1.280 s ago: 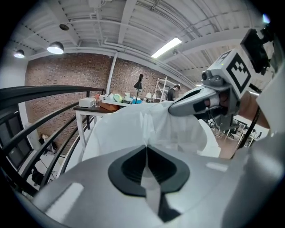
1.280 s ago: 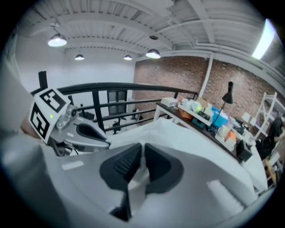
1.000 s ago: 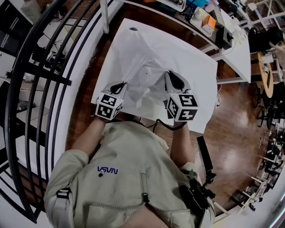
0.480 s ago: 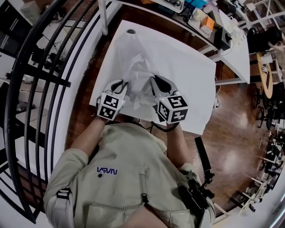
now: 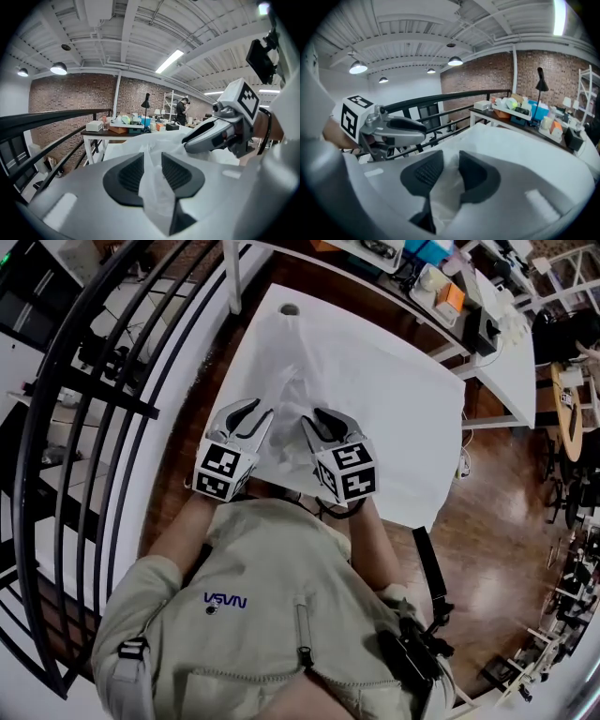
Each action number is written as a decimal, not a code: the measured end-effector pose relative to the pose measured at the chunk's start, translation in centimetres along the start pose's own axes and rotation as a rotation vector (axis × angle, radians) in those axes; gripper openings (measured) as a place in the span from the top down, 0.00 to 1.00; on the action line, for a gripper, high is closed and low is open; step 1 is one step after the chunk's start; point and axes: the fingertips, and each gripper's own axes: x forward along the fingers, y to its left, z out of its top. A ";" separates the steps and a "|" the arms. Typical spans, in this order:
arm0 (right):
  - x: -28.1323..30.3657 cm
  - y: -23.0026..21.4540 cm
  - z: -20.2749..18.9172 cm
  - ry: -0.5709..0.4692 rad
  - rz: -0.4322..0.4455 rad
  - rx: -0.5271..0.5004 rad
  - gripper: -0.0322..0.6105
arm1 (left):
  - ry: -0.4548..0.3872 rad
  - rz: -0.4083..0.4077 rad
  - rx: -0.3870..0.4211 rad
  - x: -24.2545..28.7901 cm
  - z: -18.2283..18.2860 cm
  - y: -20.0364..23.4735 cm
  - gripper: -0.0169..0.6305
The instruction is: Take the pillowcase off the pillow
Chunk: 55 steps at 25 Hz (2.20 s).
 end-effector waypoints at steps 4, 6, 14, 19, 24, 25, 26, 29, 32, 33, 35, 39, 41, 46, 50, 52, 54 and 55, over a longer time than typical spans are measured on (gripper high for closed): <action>-0.6 0.8 0.6 -0.011 0.032 -0.049 0.75 | 0.028 0.005 0.001 1.1 0.1 0.1 0.81; -1.3 0.5 1.6 -0.042 0.042 -0.057 0.75 | 0.040 0.010 0.003 1.7 0.2 0.1 0.81; -2.4 -3.4 3.8 -0.107 0.029 -0.077 0.75 | 0.093 0.090 0.032 3.5 0.7 1.0 0.81; -0.6 -4.9 5.0 -0.106 0.007 -0.087 0.75 | 0.073 0.091 0.056 4.9 2.3 1.9 0.81; 2.4 -4.7 6.4 -0.064 -0.058 -0.065 0.75 | 0.085 0.009 0.029 6.8 1.6 3.1 0.79; 3.0 -4.7 6.6 -0.051 -0.072 -0.065 0.75 | 0.081 -0.009 0.024 7.3 1.6 3.3 0.79; 3.6 -4.8 6.8 -0.036 -0.086 -0.069 0.75 | 0.081 -0.028 0.020 7.8 1.6 3.4 0.79; 5.6 -4.9 6.7 0.040 -0.125 -0.094 0.72 | 0.101 -0.098 0.002 9.7 0.9 3.3 0.75; 7.3 -5.2 5.3 0.175 -0.185 -0.158 0.68 | 0.137 -0.176 -0.009 11.4 -0.1 2.5 0.70; 7.7 -5.5 4.6 0.226 -0.216 -0.192 0.69 | 0.151 -0.201 -0.010 11.7 -0.3 2.2 0.70; 8.0 -6.2 3.3 0.300 -0.278 -0.239 0.74 | 0.179 -0.249 -0.011 11.6 -0.8 1.6 0.74; 6.6 -8.3 3.3 0.287 -0.377 -0.222 0.93 | 0.150 -0.235 0.005 11.8 -0.7 2.3 0.95; 5.4 -9.6 4.0 0.248 -0.416 -0.206 0.94 | 0.156 -0.175 -0.008 11.5 -1.1 3.7 0.95; 2.2 -13.6 4.6 0.174 -0.496 -0.157 0.94 | 0.160 -0.044 -0.050 10.0 -1.2 7.0 0.95; 0.3 -17.4 3.3 0.170 -0.563 -0.101 0.94 | 0.197 0.031 -0.082 10.5 -3.2 9.1 0.95; -0.4 -18.6 2.0 0.187 -0.579 -0.068 0.94 | 0.215 0.061 -0.118 10.6 -4.6 10.1 0.95; -0.7 -19.2 0.9 0.196 -0.582 -0.047 0.94 | 0.224 0.081 -0.139 10.7 -5.7 10.7 0.95; -0.6 -19.1 0.6 0.199 -0.577 -0.045 0.94 | 0.230 0.085 -0.144 10.7 -6.1 10.7 0.95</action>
